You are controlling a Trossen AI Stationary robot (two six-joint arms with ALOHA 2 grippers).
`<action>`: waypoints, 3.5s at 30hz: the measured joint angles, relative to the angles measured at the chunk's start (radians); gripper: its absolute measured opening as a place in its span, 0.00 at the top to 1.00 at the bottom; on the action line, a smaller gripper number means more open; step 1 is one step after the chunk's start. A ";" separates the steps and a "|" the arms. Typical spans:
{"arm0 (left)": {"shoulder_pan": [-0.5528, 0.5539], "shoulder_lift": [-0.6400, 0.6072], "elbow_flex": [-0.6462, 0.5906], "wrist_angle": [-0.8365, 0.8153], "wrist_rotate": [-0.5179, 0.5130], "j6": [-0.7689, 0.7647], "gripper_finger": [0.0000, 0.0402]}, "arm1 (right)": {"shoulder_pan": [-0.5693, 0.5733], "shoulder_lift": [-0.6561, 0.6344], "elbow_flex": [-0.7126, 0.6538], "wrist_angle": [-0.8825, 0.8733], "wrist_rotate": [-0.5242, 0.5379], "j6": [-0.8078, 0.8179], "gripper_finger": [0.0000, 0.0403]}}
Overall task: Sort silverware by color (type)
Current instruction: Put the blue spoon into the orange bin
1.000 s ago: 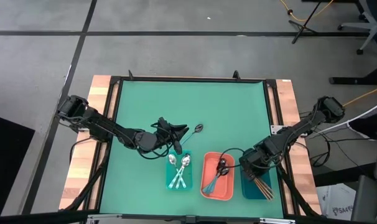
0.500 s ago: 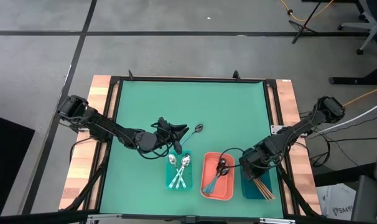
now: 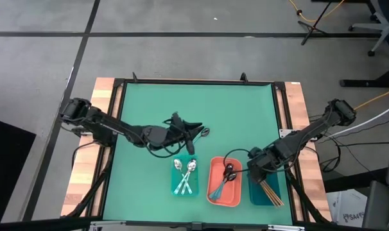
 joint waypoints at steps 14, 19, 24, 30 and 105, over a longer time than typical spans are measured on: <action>0.095 0.244 0.462 -0.611 0.080 0.032 0.82 | 0.000 0.000 0.175 -0.343 0.218 -0.201 0.63; 0.127 0.339 0.535 -0.785 0.119 0.023 0.82 | 0.000 0.000 0.208 -0.359 0.295 -0.299 0.63; 0.170 0.410 0.537 -0.897 0.200 -0.052 0.82 | 0.000 -0.001 0.214 -0.354 0.336 -0.353 0.63; 0.222 0.473 0.537 -1.024 0.278 -0.125 0.82 | 0.000 -0.001 0.213 -0.352 0.364 -0.355 0.63; 0.238 0.575 0.840 -1.196 0.545 -0.127 0.99 | 0.000 -0.001 0.212 -0.388 0.437 -0.489 0.63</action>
